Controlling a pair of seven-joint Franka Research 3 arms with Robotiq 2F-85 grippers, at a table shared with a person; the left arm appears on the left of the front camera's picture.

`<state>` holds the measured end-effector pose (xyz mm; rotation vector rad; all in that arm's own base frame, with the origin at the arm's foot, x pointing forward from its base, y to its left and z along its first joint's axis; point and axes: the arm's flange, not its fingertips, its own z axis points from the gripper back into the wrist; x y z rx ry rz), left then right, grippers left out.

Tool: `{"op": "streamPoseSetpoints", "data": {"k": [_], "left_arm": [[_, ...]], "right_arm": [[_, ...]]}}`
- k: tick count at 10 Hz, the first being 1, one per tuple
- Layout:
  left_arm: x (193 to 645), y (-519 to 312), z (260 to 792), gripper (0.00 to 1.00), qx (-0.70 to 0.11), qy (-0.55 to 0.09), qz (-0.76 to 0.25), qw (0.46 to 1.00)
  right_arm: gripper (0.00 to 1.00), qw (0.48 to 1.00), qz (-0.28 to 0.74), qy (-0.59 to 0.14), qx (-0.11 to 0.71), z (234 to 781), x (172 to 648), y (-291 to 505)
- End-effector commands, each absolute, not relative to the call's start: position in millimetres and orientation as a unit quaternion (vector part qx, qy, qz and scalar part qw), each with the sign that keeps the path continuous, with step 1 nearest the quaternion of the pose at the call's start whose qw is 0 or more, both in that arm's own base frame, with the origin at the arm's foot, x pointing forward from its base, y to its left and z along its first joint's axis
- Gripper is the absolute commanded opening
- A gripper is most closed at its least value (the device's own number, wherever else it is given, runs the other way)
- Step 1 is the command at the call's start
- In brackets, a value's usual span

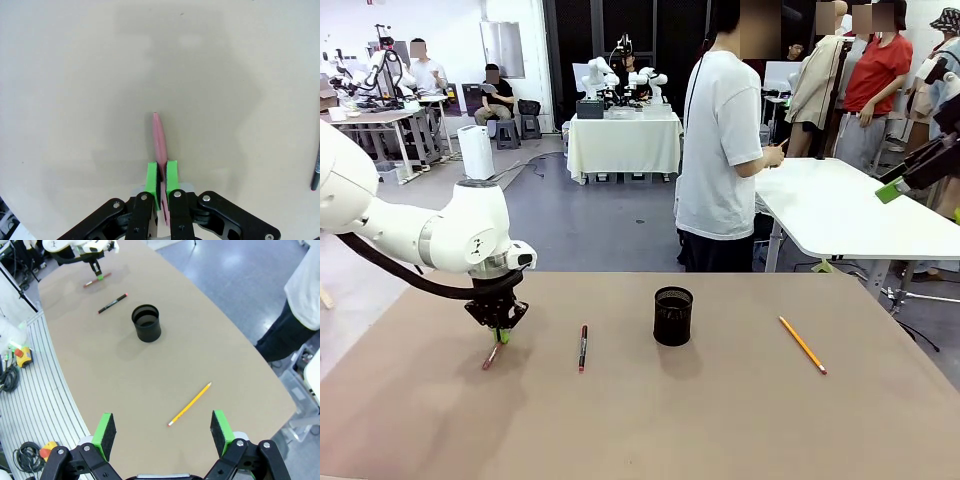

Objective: Place the pens into the pen holder.
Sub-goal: Pick up a writing instrument from the table and place it into the Pen holder.

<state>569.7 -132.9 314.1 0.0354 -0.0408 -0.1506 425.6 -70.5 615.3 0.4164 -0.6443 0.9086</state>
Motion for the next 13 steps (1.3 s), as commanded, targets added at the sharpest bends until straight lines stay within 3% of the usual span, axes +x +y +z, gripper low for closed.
{"op": "streamPoseSetpoints", "data": {"k": [1,5,10,13], "left_arm": [[569,-125,328,0.00,-0.064,-0.008,-0.099,0.993],[552,-119,393,0.00,-0.227,-0.054,-0.178,0.956],[547,-113,397,0.03,-0.134,-0.094,-0.185,0.969],[550,-121,388,0.63,-0.054,-0.114,-0.153,0.980]], "right_arm": [[1.00,0.827,0.426,-0.307,0.198,617,426,-69],[1.00,0.827,0.426,-0.307,0.198,617,426,-69],[1.00,0.827,0.426,-0.307,0.198,617,426,-69],[1.00,0.827,0.426,-0.307,0.198,617,426,-69]]}}
